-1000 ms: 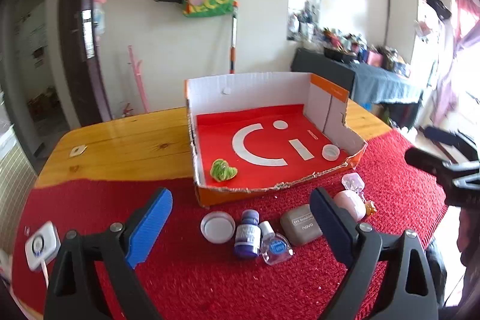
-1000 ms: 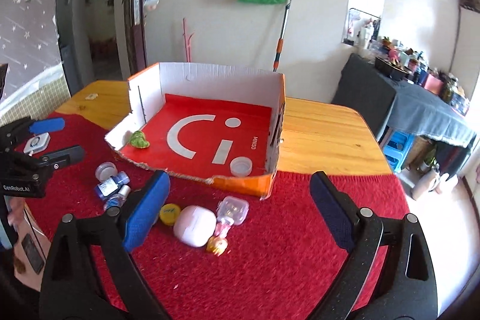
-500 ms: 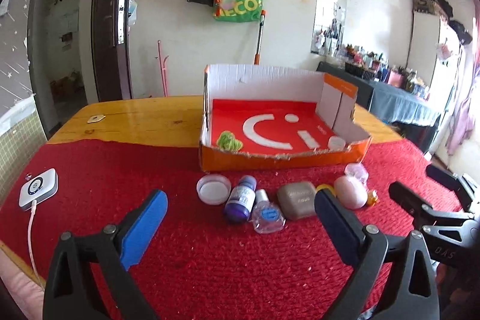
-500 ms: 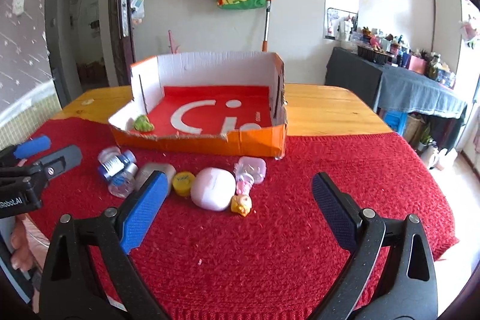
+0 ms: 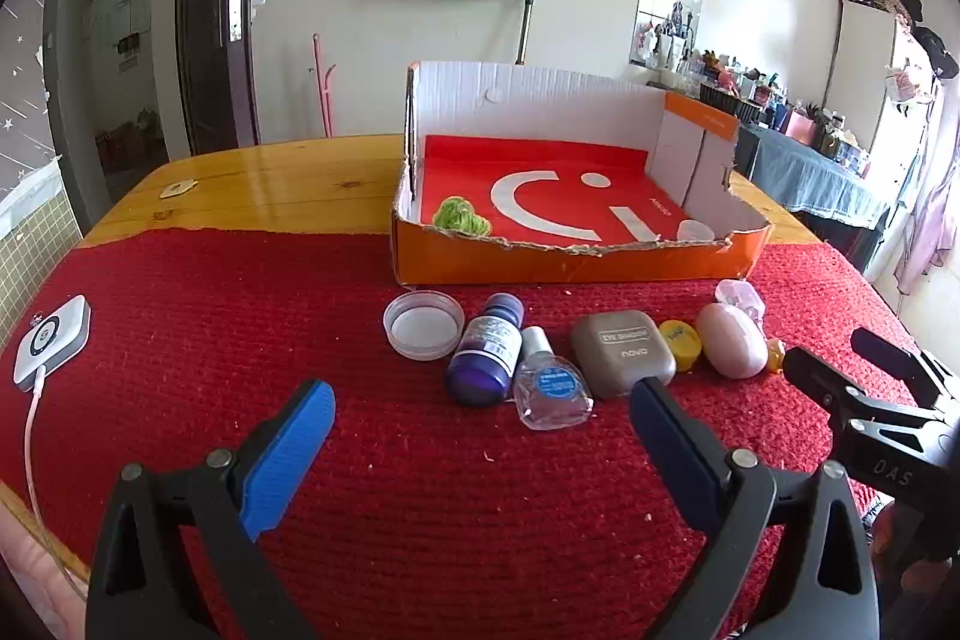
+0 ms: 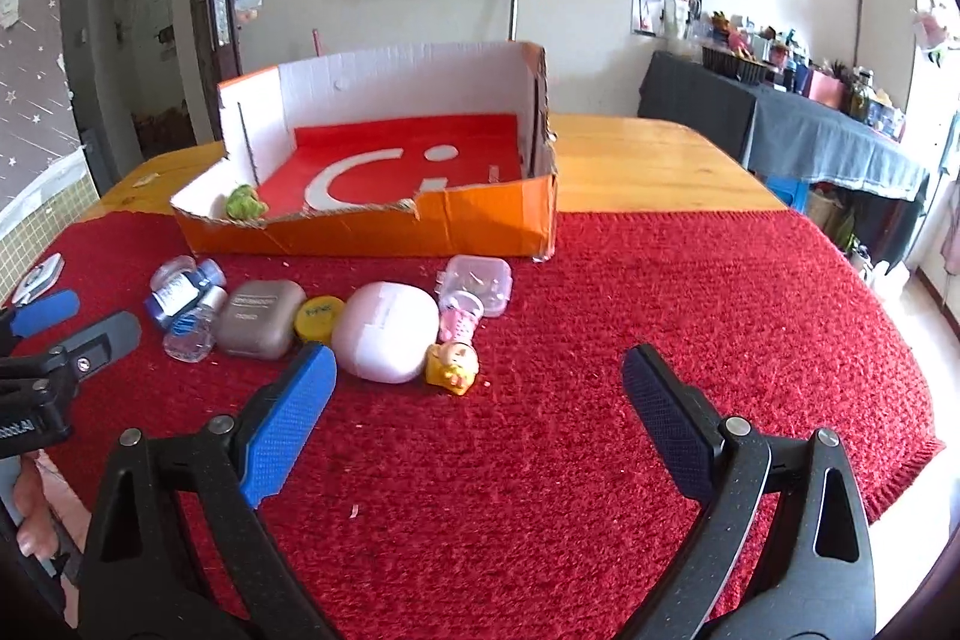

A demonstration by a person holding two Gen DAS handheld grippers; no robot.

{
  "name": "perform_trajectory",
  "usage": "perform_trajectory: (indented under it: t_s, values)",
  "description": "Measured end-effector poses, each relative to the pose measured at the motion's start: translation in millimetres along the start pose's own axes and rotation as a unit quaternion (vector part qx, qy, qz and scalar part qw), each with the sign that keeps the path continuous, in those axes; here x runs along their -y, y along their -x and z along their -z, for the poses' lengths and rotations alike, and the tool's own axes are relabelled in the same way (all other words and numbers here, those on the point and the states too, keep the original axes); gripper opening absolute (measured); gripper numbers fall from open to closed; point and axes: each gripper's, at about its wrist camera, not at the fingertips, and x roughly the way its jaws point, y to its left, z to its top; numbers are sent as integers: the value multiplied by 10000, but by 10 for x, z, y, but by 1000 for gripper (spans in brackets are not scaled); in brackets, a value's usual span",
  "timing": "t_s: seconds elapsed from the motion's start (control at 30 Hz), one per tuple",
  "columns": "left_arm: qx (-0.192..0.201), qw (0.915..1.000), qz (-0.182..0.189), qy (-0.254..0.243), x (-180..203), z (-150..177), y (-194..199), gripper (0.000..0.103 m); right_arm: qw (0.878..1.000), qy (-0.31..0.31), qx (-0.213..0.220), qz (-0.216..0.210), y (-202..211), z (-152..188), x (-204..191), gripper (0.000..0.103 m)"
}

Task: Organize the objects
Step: 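Withdraw both tools from the box back toward the remaining items, then grasp the clear round lid with the left tool while the right tool grasps the pink doll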

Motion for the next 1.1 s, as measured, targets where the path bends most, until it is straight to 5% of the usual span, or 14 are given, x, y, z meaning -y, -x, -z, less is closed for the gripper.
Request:
perform_trajectory:
  t_s: [0.37, 1.1]
  values:
    - [-418, 9987, -273, -39, -329, -307, -271, 100, 9981, -107, -584, 186, -286, -1, 177, 98]
    - [-1239, 9917, 93, -342, -615, -366, -732, 99, 9961, 40, -866, 173, -456, -122, 291, 98]
